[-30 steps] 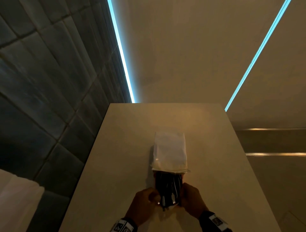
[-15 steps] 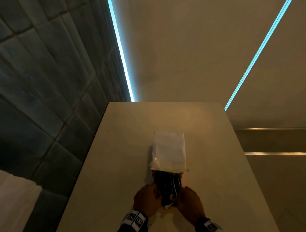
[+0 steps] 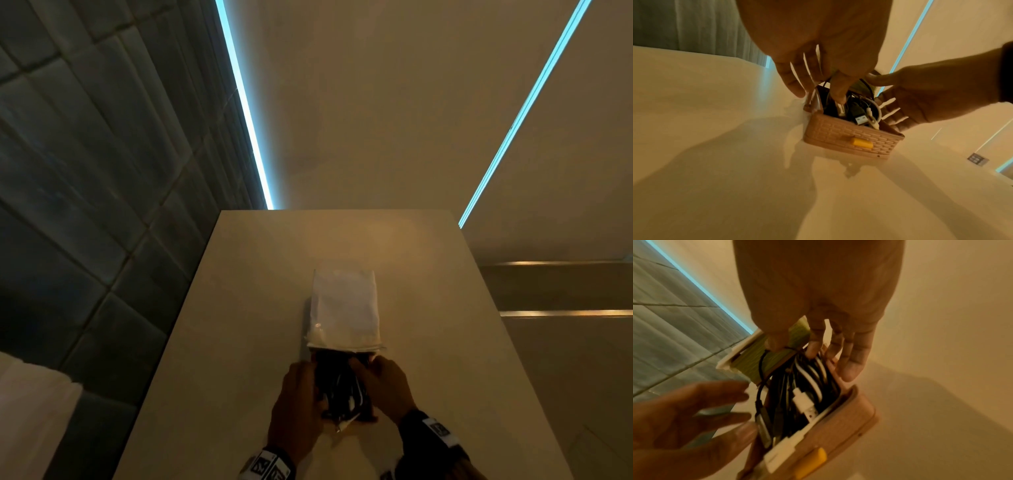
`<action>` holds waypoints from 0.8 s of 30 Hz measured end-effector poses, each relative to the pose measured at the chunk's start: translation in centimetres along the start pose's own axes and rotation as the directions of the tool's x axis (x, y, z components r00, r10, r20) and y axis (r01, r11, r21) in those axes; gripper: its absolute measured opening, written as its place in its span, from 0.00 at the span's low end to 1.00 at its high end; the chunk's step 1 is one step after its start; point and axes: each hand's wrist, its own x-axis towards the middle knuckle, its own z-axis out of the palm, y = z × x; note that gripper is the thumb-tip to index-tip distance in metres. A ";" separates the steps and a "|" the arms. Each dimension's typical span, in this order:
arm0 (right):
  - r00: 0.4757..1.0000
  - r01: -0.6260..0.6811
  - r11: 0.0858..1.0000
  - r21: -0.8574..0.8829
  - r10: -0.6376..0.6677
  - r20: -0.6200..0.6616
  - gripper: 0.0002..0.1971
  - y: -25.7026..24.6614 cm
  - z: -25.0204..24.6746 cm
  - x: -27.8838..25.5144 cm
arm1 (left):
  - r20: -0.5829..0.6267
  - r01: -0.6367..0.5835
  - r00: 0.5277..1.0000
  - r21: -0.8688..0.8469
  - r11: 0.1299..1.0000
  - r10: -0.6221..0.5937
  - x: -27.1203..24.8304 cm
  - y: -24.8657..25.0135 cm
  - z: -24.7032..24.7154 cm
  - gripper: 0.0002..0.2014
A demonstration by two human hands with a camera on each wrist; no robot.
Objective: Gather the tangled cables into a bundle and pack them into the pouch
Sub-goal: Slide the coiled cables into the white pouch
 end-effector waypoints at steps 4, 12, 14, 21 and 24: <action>0.996 -0.082 0.994 0.070 0.080 0.027 0.15 -0.9 0.7 0.8 | 0.098 -0.028 0.995 0.087 0.996 0.020 0.7 0.9 -0.2 0.39; 0.993 -0.111 0.991 -0.072 0.114 0.042 0.13 -0.9 0.7 1.8 | 0.092 -0.046 0.995 0.127 0.991 0.034 0.6 0.8 0.1 0.42; 0.993 -0.108 0.989 -0.098 0.111 0.027 0.11 -1.0 0.9 1.6 | 0.131 -0.034 0.991 0.103 0.994 0.021 0.7 0.4 0.4 0.43; 0.971 -0.236 0.971 -0.038 0.234 -0.052 0.16 -1.0 1.4 2.2 | 0.103 0.073 0.992 0.049 0.996 -0.078 0.8 -0.4 1.2 0.25; 0.971 -0.235 0.972 -0.023 0.235 -0.034 0.16 -0.5 1.7 2.6 | 0.063 0.148 0.987 0.022 0.989 -0.149 0.9 -0.1 1.2 0.18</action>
